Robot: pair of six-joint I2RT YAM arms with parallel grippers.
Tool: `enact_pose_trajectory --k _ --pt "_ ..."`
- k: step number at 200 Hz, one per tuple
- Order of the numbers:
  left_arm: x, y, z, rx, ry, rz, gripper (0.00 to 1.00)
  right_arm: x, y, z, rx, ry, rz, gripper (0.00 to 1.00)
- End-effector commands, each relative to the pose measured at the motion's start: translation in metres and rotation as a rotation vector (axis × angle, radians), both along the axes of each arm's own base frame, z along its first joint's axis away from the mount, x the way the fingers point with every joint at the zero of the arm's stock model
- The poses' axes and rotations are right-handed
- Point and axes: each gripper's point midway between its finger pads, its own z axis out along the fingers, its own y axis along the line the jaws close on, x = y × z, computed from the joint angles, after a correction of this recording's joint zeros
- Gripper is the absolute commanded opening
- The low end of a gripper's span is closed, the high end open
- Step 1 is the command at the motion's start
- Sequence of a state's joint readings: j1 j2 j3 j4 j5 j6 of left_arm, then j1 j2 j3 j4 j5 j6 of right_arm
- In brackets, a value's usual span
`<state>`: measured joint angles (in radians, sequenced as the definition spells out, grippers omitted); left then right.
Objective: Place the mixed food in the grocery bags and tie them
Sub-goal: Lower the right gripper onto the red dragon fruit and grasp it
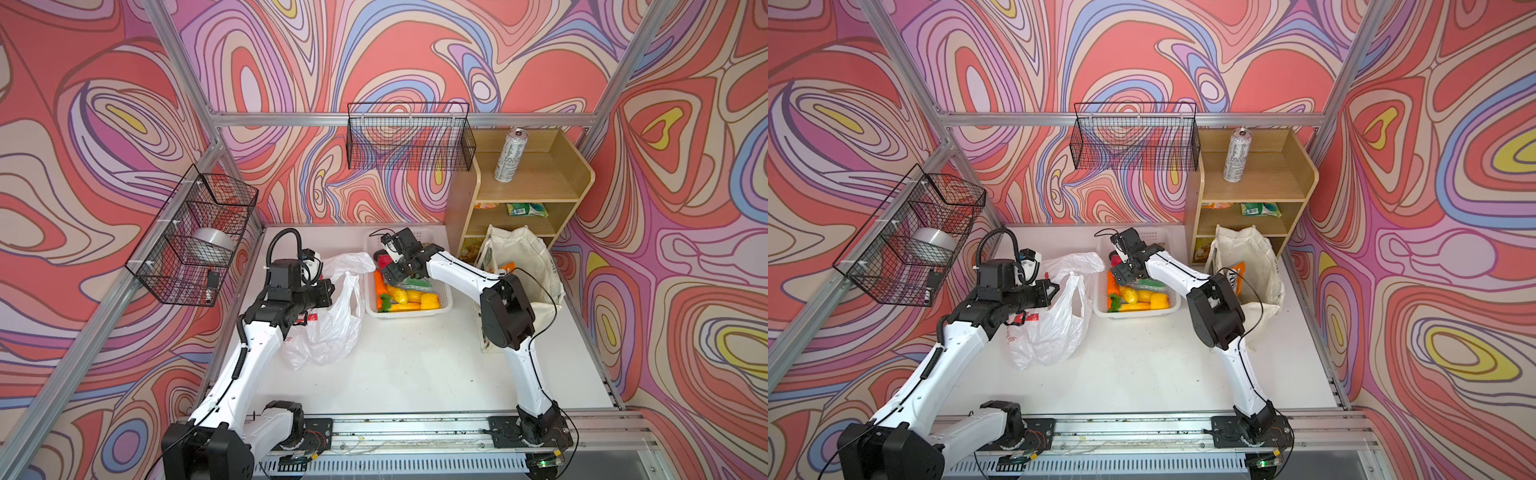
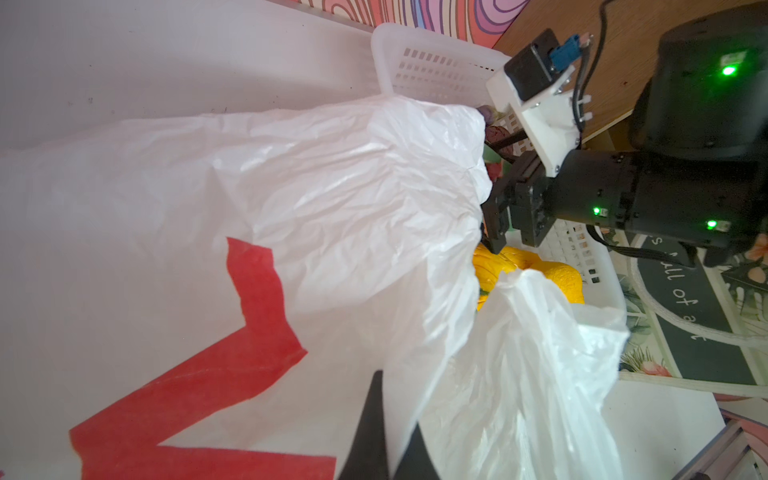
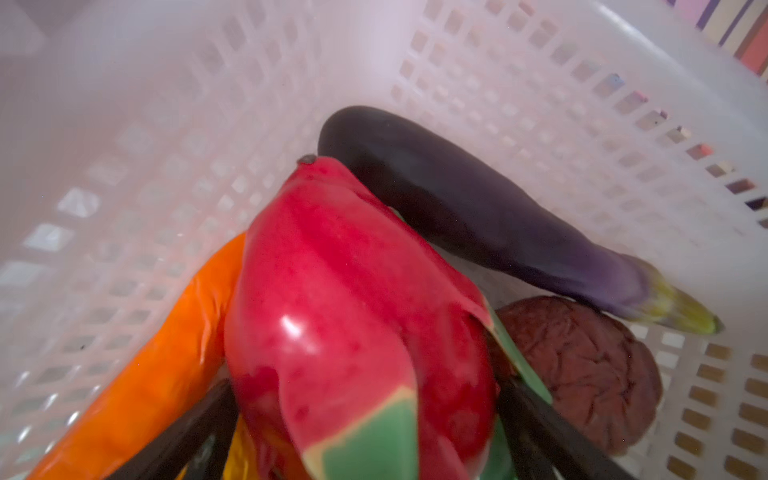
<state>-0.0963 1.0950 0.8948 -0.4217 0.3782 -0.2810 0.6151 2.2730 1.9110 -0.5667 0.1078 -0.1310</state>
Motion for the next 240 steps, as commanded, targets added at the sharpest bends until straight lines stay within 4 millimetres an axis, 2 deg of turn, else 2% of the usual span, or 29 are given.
enact_pose_trajectory --k 1,29,42,57,78,90,129,160,198,240 --pt "0.004 0.0 0.004 -0.001 -0.019 -0.01 0.0 -0.01 0.002 -0.046 -0.035 0.09 0.023 0.98" --pt "0.005 -0.002 0.006 -0.012 -0.022 -0.015 0.0 -0.011 -0.002 -0.056 -0.032 0.091 -0.004 0.98" --pt "0.005 -0.002 0.007 -0.014 -0.024 -0.014 0.0 -0.01 -0.004 -0.058 -0.03 0.085 -0.023 0.91" --pt "0.005 -0.002 0.007 -0.013 -0.024 -0.013 0.0 -0.01 -0.006 -0.055 -0.015 0.065 -0.043 0.79" --pt "0.005 -0.002 0.006 -0.011 -0.02 -0.013 0.0 -0.01 -0.003 -0.031 0.055 0.034 -0.052 0.6" --pt "0.005 -0.002 0.006 -0.01 -0.018 -0.014 0.0 -0.009 0.002 -0.012 0.103 0.012 -0.049 0.55" --pt "0.004 -0.001 0.004 -0.01 -0.012 -0.008 0.0 -0.004 0.009 0.046 0.253 -0.035 -0.054 0.54" --pt "0.003 -0.001 0.006 -0.011 -0.016 -0.007 0.0 -0.007 0.005 0.07 0.34 -0.027 -0.059 0.54" --pt "0.003 -0.001 0.008 -0.007 -0.02 -0.01 0.0 -0.019 -0.007 0.072 0.331 -0.007 -0.068 0.59" --pt "0.003 0.0 0.006 0.002 -0.018 -0.013 0.0 -0.043 -0.033 0.048 0.274 0.04 -0.098 0.6"
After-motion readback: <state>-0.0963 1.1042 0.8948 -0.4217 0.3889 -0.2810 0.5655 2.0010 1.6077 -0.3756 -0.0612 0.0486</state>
